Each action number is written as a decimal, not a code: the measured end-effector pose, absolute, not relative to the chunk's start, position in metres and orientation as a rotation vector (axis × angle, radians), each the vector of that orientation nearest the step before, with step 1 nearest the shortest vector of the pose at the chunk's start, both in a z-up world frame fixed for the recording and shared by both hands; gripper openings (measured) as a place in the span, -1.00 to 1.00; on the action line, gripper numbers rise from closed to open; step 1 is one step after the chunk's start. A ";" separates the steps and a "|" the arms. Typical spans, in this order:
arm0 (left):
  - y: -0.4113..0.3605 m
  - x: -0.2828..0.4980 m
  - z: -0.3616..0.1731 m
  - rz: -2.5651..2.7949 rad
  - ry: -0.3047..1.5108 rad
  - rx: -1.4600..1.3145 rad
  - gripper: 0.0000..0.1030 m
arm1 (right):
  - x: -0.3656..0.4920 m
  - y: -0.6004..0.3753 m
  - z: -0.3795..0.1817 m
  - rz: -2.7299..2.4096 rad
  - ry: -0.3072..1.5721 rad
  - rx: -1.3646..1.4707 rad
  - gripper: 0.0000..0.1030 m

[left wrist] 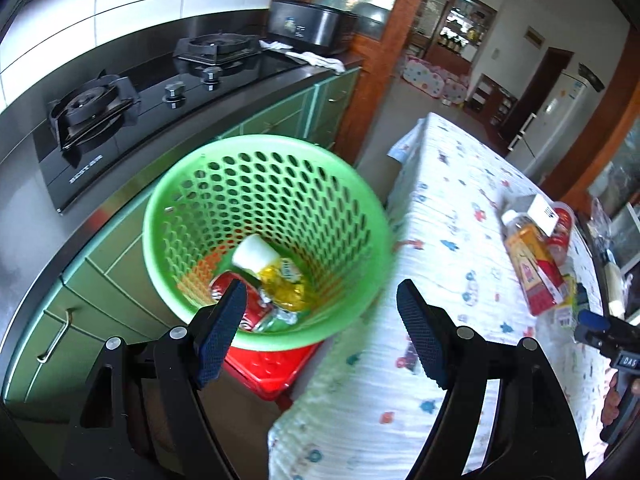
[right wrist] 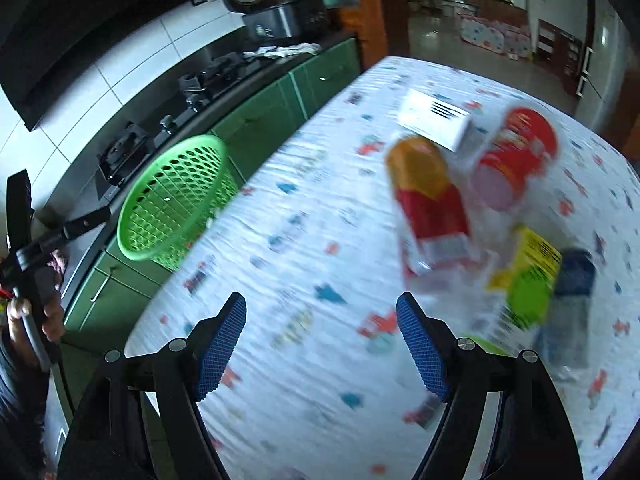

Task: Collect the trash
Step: 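Grasp the red-and-yellow drink bottle with the left tool while the right tool grasps a clear plastic cup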

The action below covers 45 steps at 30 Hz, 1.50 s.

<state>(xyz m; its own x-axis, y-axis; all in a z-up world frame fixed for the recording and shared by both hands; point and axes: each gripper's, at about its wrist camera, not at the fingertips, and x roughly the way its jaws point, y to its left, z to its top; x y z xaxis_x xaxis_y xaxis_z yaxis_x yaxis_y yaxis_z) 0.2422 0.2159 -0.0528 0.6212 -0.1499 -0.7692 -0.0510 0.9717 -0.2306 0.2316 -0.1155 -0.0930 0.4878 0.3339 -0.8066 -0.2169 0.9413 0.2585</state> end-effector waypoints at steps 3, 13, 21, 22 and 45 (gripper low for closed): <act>0.202 0.240 -0.051 -0.076 0.899 -0.231 0.49 | 0.213 -0.141 -0.100 0.303 1.021 0.122 0.42; 0.163 0.247 -0.049 -0.120 0.923 -0.192 0.50 | 0.186 -0.158 -0.118 0.322 1.023 0.033 0.07; 0.126 0.266 -0.050 -0.168 0.950 -0.158 0.53 | 0.204 -0.152 -0.128 0.338 1.008 -0.064 -0.11; 0.121 0.269 -0.050 -0.174 0.952 -0.151 0.53 | 0.206 -0.152 -0.129 0.339 1.011 -0.070 -0.12; -0.062 0.335 -0.065 -0.365 1.100 -0.192 0.76 | 0.186 -0.170 -0.133 0.314 0.923 -0.076 -0.97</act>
